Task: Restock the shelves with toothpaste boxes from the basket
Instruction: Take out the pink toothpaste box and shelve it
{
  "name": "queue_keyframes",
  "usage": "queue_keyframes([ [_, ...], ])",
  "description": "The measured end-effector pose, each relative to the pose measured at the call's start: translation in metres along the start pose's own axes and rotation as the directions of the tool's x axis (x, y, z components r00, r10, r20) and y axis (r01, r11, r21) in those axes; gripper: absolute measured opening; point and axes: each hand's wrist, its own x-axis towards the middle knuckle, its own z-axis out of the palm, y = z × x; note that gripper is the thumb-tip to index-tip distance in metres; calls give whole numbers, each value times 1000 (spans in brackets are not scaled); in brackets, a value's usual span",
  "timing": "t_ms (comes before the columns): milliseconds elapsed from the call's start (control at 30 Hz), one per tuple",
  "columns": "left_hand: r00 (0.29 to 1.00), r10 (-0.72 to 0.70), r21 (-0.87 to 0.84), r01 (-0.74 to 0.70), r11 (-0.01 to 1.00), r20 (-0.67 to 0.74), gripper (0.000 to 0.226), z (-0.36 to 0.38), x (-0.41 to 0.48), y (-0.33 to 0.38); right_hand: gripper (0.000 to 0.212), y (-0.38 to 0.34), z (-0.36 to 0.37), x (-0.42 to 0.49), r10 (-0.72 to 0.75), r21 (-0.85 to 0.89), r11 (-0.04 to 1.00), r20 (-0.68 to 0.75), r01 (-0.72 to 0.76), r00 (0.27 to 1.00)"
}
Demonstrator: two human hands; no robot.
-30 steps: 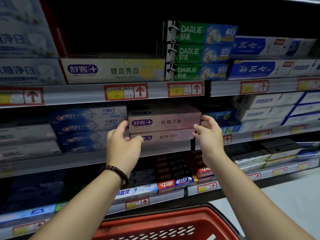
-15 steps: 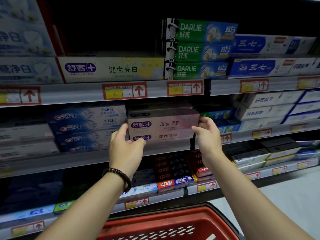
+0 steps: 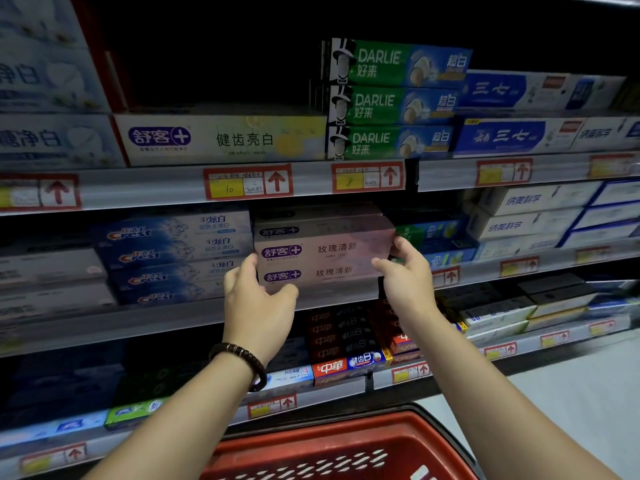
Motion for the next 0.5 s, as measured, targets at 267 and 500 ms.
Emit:
queue_keyframes([
  [267, 999, -28, -6, 29, 1000, 42, 80, 3, -3, 3, 66, 3, -3, 0, -14, -84, 996, -13, 12, 1000],
  [500, 997, -54, 2, 54, 999, 49, 78, 1, 1, 1, 68, 4, -4, -1, -27, -85, 996, 3, 27, 1000],
])
